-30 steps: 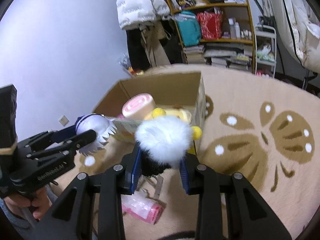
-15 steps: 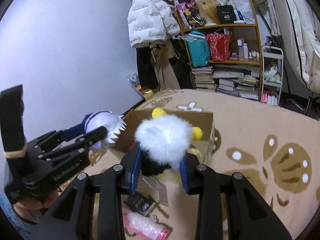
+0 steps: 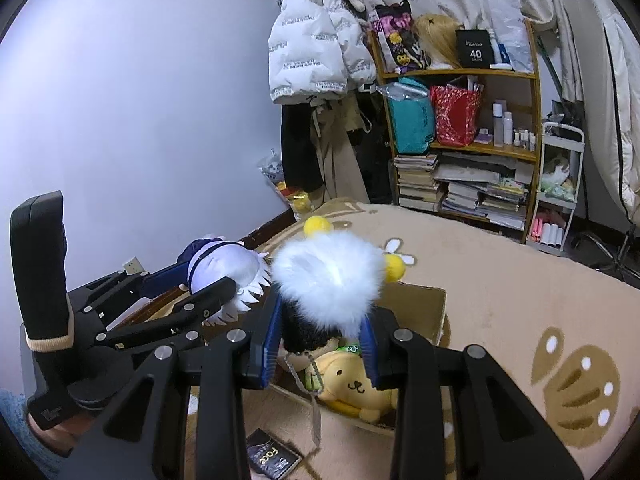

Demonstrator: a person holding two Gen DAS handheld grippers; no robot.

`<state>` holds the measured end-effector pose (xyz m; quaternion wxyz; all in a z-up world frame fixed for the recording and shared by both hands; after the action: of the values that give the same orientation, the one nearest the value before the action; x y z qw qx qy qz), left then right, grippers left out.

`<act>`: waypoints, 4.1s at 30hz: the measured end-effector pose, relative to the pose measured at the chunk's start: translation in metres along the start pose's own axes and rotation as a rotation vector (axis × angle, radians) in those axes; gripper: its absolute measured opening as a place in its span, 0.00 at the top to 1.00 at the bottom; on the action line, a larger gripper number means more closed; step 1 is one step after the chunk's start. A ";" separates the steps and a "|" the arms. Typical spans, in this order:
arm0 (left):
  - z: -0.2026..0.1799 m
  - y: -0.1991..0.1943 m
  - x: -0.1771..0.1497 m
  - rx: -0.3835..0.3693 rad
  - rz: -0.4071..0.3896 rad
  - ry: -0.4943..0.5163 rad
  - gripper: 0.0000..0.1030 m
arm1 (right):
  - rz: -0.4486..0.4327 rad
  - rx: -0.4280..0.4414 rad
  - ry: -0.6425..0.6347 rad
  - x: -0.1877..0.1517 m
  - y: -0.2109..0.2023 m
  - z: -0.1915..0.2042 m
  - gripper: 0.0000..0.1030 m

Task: Organize soft objects
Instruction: 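Lift both plushes and carry them over the box, then open both tools to drop the doll and pom-pom plush into the box, then move both tools back toward the black tissue pack and pink pouch, then grasp the pink wrapped pouch with the right tool while the left tool grasps the black Face tissue pack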

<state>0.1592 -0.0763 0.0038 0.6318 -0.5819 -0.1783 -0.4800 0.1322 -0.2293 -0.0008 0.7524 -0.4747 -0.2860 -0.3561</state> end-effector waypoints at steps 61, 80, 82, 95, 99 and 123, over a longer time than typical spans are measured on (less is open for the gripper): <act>0.027 -0.027 -0.032 -0.036 0.100 -0.097 0.02 | 0.077 -0.053 0.090 -0.057 -0.025 -0.014 0.02; 0.028 -0.038 -0.099 -0.060 0.305 -0.131 0.02 | 0.234 -0.040 0.031 -0.129 -0.011 0.014 0.02; 0.025 -0.033 -0.105 -0.075 0.337 -0.134 0.02 | 0.259 -0.042 0.023 -0.138 -0.007 0.015 0.02; 0.016 -0.001 -0.127 -0.127 0.465 -0.156 0.02 | 0.407 -0.038 -0.002 -0.176 0.031 0.016 0.02; 0.012 0.010 -0.136 -0.152 0.516 -0.163 0.02 | 0.444 -0.043 0.001 -0.183 0.041 0.013 0.02; 0.012 0.022 -0.146 -0.153 0.574 -0.156 0.02 | 0.549 0.005 -0.068 -0.208 0.064 0.011 0.59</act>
<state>0.1114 -0.0103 -0.1199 0.6802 -0.6895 -0.0180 -0.2481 0.0619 -0.1454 -0.1891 0.8119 -0.5442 -0.1725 -0.1221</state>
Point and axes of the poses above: each gripper's, at about its wrist camera, not at the fingertips, and y roughly the way its jaws point, z to its left, x to its top, the point moved 2 cm from there along y, roughly the way its jaws point, and after that the axes turned 11 degrees about y, right-handed, at the moved point
